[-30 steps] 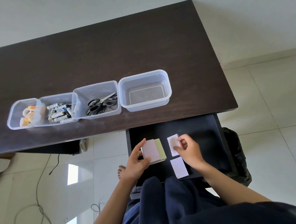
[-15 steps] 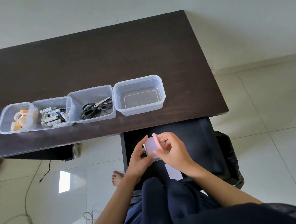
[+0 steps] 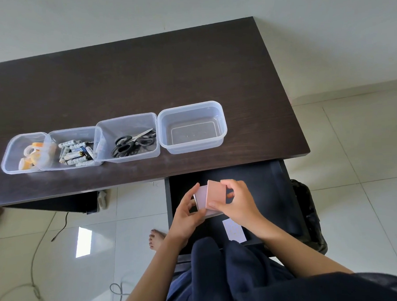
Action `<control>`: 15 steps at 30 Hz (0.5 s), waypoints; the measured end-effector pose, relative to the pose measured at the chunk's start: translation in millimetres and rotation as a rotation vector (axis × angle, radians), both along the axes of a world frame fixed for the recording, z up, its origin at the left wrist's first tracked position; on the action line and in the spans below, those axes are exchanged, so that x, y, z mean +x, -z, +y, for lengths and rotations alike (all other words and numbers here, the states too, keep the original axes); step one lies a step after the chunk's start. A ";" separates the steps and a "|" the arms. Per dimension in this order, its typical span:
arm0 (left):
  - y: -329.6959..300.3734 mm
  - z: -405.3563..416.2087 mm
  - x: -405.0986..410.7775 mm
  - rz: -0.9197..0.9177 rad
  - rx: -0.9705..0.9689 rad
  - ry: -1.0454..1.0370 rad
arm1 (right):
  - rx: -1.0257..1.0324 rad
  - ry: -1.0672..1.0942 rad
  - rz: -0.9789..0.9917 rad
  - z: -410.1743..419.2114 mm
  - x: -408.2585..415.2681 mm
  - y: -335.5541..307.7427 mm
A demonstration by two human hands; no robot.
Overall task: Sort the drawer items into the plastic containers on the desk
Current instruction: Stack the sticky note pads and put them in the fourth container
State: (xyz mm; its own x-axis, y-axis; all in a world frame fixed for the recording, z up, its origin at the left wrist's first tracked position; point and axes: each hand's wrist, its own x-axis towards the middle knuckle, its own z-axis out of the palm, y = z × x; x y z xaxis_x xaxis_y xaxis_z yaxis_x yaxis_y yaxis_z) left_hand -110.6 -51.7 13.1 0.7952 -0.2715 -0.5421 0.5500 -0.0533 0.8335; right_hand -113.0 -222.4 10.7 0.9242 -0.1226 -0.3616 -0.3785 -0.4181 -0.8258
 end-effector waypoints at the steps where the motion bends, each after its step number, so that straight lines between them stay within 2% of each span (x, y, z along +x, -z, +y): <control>1: -0.9 -0.1 -0.4 -0.002 -0.010 0.007 | 0.008 -0.001 -0.005 0.0 -0.5 -0.8; 11: -4.0 -1.2 -1.2 0.088 -0.096 0.034 | 0.100 -0.043 -0.008 -5.6 -0.4 -3.8; 15: -6.6 -6.0 -0.7 0.100 -0.066 0.011 | 0.048 -0.036 -0.029 -4.9 -4.8 -3.8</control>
State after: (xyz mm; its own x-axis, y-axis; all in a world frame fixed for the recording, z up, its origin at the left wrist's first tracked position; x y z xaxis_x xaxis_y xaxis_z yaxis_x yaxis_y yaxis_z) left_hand -111.3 -57.7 19.7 0.7347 -0.3180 -0.5992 0.6304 -0.0065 0.7763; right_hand -117.8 -227.4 14.5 0.9380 -0.0719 -0.3390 -0.3392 -0.3908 -0.8557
